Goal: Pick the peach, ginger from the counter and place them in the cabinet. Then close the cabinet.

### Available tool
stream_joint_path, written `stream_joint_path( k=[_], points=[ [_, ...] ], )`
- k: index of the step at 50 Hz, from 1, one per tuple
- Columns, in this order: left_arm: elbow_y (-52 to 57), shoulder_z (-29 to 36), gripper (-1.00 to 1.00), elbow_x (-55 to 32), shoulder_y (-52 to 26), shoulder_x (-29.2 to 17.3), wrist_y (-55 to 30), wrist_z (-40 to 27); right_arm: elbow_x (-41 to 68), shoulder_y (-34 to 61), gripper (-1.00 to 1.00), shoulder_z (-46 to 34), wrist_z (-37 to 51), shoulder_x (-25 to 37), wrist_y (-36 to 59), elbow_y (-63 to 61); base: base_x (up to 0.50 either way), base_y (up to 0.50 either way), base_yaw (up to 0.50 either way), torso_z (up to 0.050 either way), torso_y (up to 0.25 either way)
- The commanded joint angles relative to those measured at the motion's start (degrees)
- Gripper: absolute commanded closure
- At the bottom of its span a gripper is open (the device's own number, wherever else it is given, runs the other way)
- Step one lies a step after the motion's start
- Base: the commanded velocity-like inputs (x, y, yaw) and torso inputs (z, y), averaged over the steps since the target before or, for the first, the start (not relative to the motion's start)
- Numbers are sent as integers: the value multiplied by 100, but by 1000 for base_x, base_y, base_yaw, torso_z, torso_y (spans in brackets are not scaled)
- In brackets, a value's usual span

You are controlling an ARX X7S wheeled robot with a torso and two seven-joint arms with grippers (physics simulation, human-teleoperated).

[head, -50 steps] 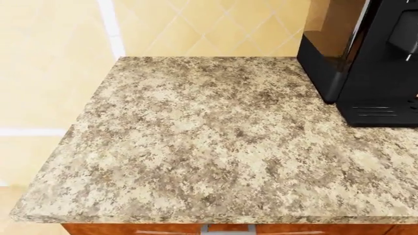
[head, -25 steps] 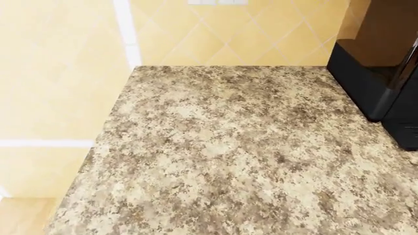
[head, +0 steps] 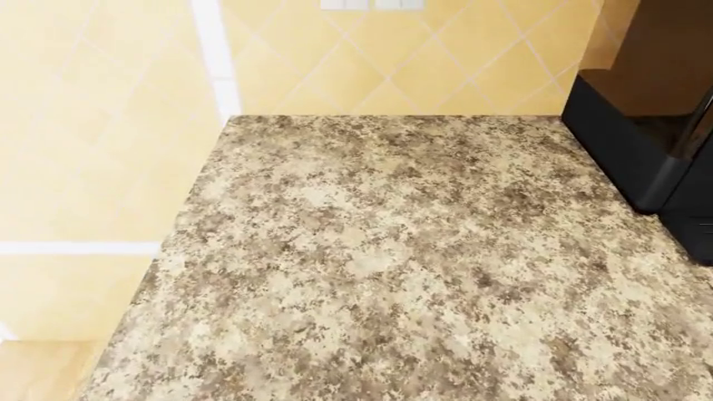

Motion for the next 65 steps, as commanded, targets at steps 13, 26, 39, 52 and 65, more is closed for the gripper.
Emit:
stream_joint_path(
  k=[13, 26, 39, 52, 65],
  points=[
    [22, -52, -100, 6, 69, -25, -4, 6, -9, 1, -100, -23, 0, 85, -138, -48, -126, 0, 0, 0, 1],
    [0, -196, -100, 149, 416, -100, 102, 79, -4, 1, -100, -13, 0, 70, -165, -49, 0, 0, 0, 0, 0],
    [-263, -1280, -100, 1133, 1875, -126, 1011, 70, -315, -8, -100, -315, -5, 376, -393, -140, 0, 0, 0, 0, 0],
    [-738, -2093, -100, 1066, 2813, -72, 1534, 777, -420, -4, -100, -613, -3, 442, -439, -238, 0, 0, 0, 0, 0],
    [-557, -2279, -100, 1198, 3065, -115, 1530, 897, -463, -14, -100, -679, -8, 473, -599, -291, 0, 0, 0, 0, 0]
  ],
)
